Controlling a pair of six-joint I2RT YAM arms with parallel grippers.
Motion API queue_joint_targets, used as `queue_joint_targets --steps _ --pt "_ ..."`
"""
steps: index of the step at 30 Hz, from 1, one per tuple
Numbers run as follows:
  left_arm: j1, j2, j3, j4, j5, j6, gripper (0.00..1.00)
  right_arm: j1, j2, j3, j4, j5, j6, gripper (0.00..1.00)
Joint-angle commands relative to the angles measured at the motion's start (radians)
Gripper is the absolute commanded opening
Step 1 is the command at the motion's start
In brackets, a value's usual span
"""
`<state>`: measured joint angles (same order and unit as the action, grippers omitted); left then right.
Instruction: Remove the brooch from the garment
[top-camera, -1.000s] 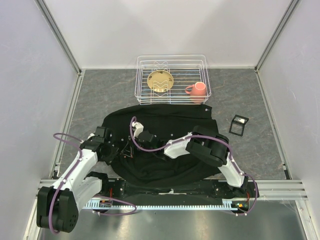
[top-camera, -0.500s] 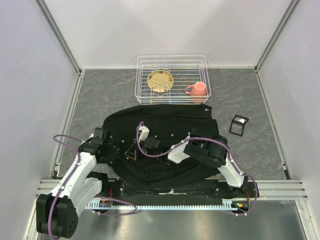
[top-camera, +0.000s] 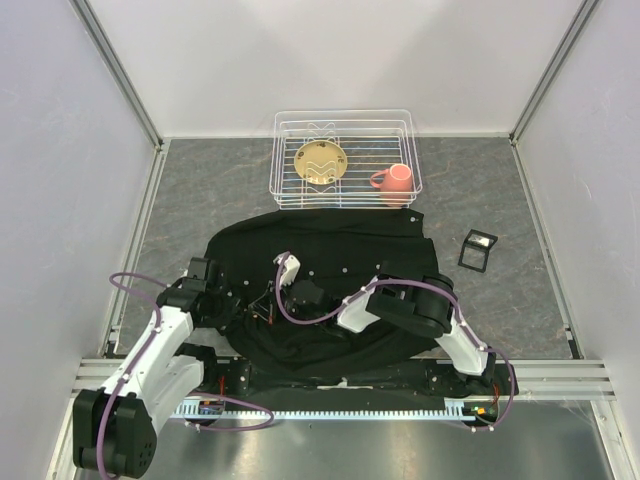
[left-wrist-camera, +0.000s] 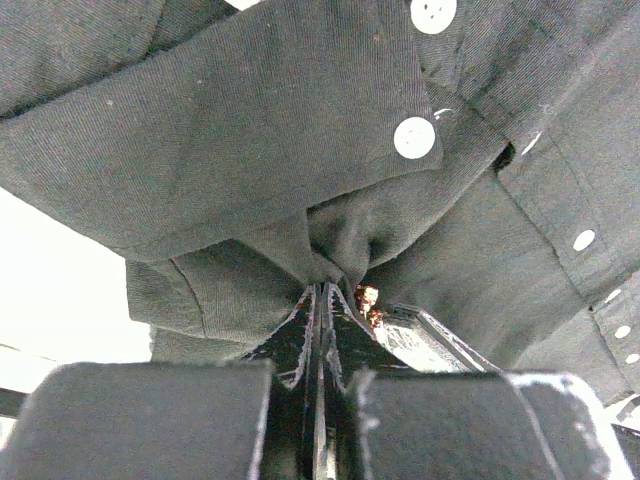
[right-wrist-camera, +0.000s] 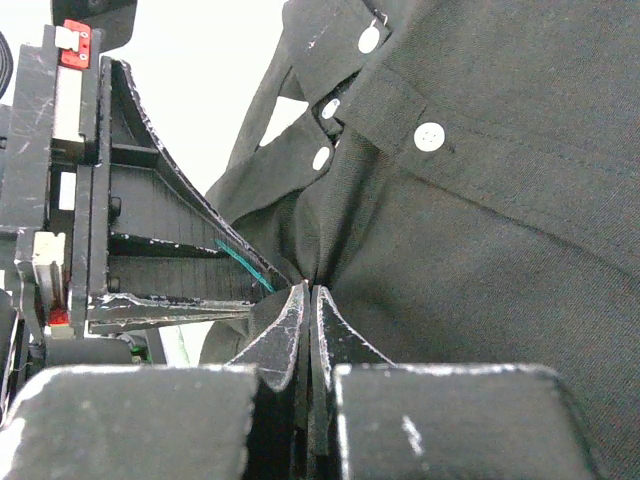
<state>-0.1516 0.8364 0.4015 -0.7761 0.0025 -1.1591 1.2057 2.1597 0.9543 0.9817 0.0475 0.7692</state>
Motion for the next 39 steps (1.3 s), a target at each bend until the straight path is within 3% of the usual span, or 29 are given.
queue_joint_targets --steps 1,7,10,22,39 --pt "0.004 0.006 0.043 -0.034 0.025 0.021 0.05 0.014 0.006 -0.008 0.129 0.077 -0.024 0.00" --pt "0.004 -0.029 0.102 -0.096 -0.036 0.044 0.22 0.018 0.003 -0.014 0.143 0.113 -0.062 0.00" --pt "0.004 -0.034 0.119 -0.107 -0.047 0.056 0.22 0.018 0.006 -0.008 0.170 0.130 -0.077 0.00" --pt "0.015 0.046 0.273 -0.123 -0.127 0.104 0.20 0.020 0.058 0.035 0.221 0.114 -0.077 0.00" --pt "0.029 0.176 0.111 -0.018 -0.030 0.084 0.09 0.022 0.045 0.093 0.178 0.175 -0.110 0.00"
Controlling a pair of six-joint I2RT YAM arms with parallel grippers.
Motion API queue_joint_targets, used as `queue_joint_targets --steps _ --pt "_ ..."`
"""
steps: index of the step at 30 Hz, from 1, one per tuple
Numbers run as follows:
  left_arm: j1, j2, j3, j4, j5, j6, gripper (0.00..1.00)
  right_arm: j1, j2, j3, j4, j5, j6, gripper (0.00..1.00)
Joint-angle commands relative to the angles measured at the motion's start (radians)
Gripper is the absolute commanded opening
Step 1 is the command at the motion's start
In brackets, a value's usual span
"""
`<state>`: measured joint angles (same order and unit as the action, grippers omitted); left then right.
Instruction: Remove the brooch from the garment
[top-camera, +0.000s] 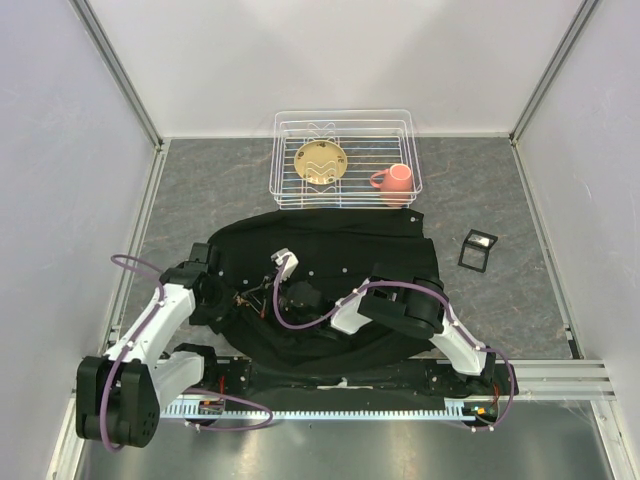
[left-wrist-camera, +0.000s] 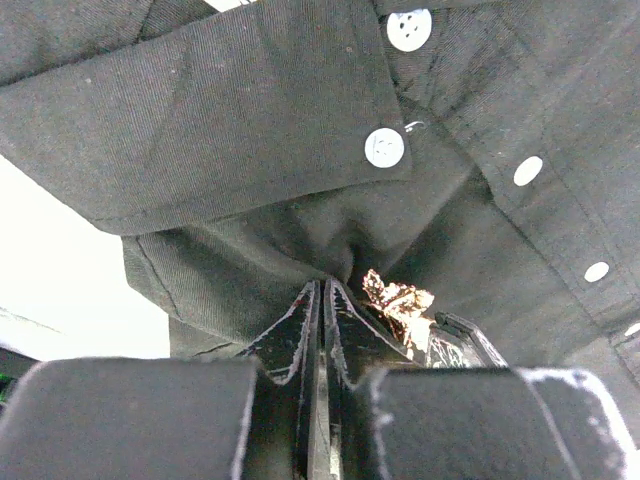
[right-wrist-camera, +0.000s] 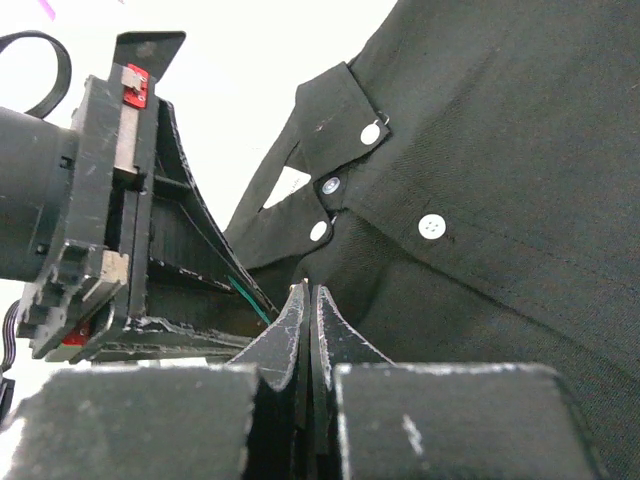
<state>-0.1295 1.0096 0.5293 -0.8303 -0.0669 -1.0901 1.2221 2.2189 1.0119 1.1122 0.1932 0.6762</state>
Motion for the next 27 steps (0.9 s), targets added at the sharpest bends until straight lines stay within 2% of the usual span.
queue_joint_targets --steps 1,6,11,18,21,27 --pt "0.007 -0.002 -0.029 0.034 0.047 0.012 0.08 0.005 -0.015 0.037 0.046 0.034 -0.017 0.00" --pt "0.007 -0.063 -0.051 0.027 0.062 -0.004 0.08 0.005 -0.004 0.050 0.044 0.034 -0.010 0.00" --pt "0.007 -0.071 0.001 0.008 0.030 0.012 0.11 0.004 -0.011 0.037 -0.008 0.041 0.006 0.00" --pt "0.008 -0.055 0.080 -0.003 -0.031 0.035 0.12 -0.030 0.001 0.028 -0.048 -0.069 0.056 0.18" --pt "0.014 -0.049 0.093 0.000 -0.047 0.035 0.13 -0.038 -0.004 0.025 -0.054 -0.104 0.052 0.22" --pt "0.021 0.004 0.081 0.063 0.016 0.041 0.12 -0.047 -0.028 0.025 -0.089 -0.132 0.069 0.35"
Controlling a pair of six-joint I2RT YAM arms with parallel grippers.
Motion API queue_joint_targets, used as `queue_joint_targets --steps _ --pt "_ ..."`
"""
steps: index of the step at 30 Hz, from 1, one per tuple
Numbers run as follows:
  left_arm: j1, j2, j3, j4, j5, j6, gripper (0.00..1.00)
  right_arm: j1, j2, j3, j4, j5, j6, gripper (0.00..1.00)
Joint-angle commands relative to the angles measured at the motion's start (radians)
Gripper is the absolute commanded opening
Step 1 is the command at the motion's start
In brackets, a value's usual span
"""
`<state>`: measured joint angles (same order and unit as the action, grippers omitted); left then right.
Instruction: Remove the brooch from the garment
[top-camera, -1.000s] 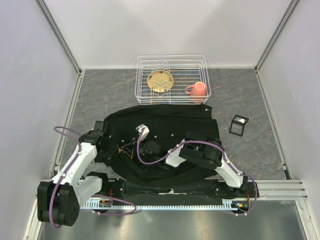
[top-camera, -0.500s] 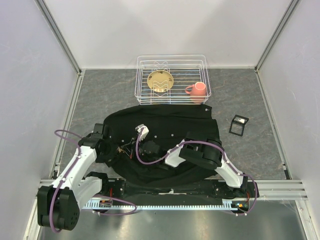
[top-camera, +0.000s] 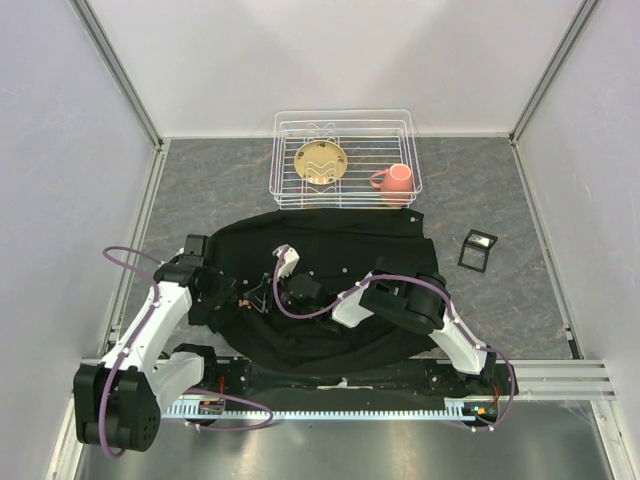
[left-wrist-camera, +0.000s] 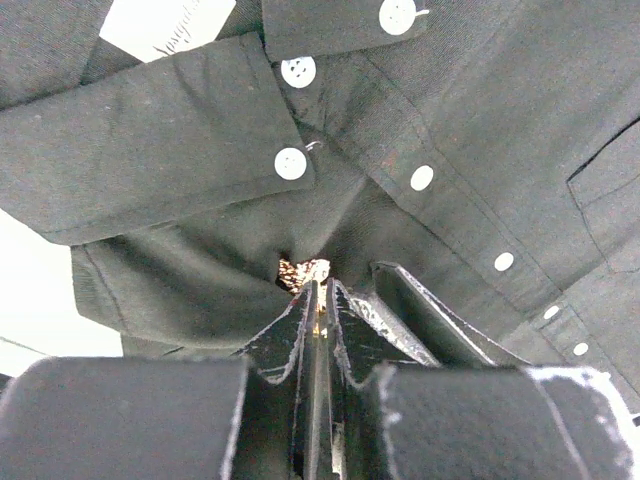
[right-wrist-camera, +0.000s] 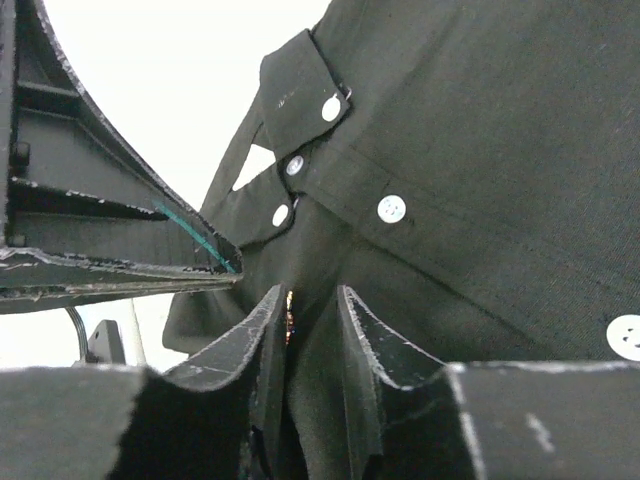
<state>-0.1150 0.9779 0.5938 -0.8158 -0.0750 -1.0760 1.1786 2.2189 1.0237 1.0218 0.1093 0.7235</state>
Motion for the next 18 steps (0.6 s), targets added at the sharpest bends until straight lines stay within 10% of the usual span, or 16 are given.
queue_joint_targets --steps 1,18 --pt "0.006 0.057 0.003 0.049 0.032 0.025 0.11 -0.010 -0.034 0.019 -0.031 -0.074 0.027 0.36" --pt "0.006 -0.094 -0.135 0.011 0.124 -0.009 0.06 -0.013 -0.099 0.073 -0.252 -0.160 0.068 0.54"
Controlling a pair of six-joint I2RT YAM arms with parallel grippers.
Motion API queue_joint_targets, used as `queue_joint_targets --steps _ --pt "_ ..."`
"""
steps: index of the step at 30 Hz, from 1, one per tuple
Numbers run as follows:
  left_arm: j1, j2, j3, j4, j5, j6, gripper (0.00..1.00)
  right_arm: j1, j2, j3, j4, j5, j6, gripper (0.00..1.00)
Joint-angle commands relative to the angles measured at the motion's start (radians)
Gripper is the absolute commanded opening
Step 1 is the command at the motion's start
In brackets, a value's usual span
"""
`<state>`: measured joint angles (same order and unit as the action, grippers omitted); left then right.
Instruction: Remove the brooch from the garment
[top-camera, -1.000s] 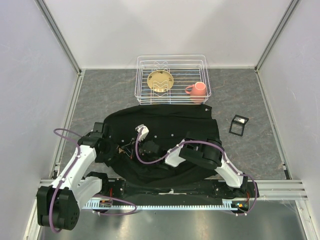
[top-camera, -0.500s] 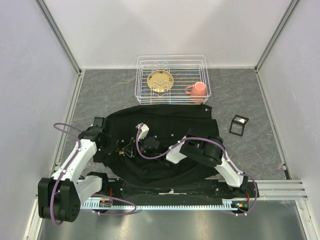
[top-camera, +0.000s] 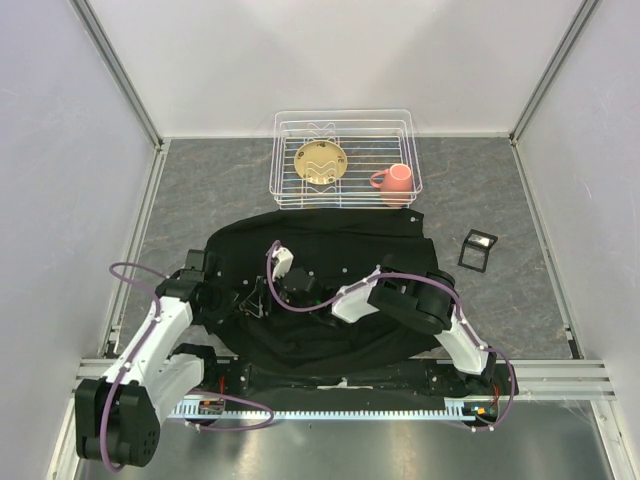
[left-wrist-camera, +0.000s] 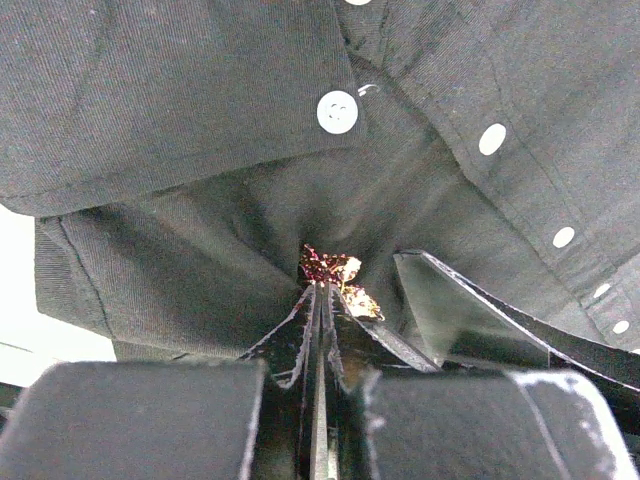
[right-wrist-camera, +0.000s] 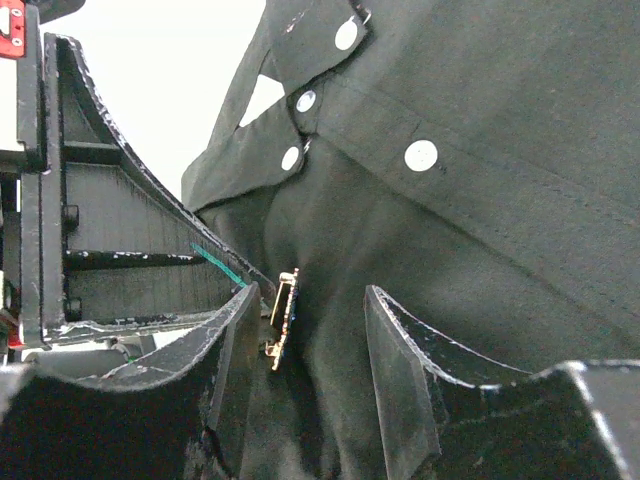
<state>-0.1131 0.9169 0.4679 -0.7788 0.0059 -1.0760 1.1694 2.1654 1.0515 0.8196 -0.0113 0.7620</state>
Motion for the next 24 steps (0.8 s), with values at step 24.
queue_joint_targets --steps 24 --pt "0.006 -0.104 0.229 -0.155 -0.225 0.082 0.27 0.029 -0.015 0.151 -0.238 -0.038 0.054 0.56"
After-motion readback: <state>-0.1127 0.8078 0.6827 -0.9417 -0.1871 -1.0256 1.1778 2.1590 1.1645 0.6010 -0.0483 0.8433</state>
